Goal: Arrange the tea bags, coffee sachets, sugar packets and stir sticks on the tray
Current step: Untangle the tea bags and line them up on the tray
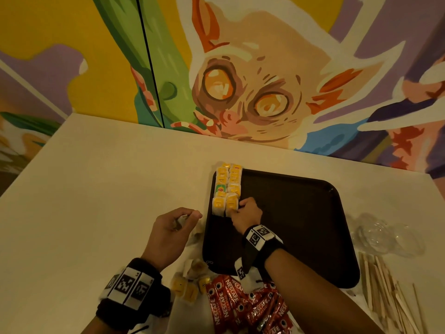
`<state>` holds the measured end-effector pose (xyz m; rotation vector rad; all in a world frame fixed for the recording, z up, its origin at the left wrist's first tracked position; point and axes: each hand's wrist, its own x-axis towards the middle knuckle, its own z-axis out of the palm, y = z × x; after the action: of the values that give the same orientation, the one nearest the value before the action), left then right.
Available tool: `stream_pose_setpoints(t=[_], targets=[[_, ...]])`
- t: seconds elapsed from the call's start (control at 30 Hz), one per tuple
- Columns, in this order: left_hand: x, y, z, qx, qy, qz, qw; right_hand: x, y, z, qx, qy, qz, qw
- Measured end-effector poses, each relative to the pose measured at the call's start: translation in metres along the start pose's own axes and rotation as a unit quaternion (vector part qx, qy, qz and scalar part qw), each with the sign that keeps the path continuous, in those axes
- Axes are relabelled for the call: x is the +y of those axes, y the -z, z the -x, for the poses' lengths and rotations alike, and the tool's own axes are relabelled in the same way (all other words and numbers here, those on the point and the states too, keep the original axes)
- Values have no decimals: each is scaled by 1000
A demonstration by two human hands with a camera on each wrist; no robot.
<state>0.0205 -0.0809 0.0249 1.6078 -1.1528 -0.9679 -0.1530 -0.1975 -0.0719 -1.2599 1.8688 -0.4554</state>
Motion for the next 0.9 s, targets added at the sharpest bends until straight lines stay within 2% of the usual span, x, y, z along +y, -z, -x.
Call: stream_pose_setpoints(t=[0.23, 0.43, 0.5, 0.57, 0.63, 0.7, 0.8, 0.9], targets=[[4, 0, -1, -16, 20, 14, 1000, 2, -3, -10, 8, -26, 15, 1000], [13, 0, -1, -29, 85, 125, 988, 0, -1, -14, 2, -37, 20, 999], [15, 1, 0, -40, 88, 127, 987, -1, 3, -11, -7, -39, 16, 999], [17, 2, 1, -51, 77, 111, 990, -3, 8, -4, -5, -22, 18, 1000], [17, 4, 2, -64, 62, 99, 991, -7, 16, 9, 8, 25, 36, 999], [19, 5, 3, -74, 48, 77, 993, -18, 26, 28, 3, 72, 4, 997], [23, 4, 3, -89, 44, 63, 993, -39, 39, 62, -89, 136, -87, 983], [29, 2, 4, -122, 44, 67, 989, -54, 52, 97, -217, 197, -155, 943]])
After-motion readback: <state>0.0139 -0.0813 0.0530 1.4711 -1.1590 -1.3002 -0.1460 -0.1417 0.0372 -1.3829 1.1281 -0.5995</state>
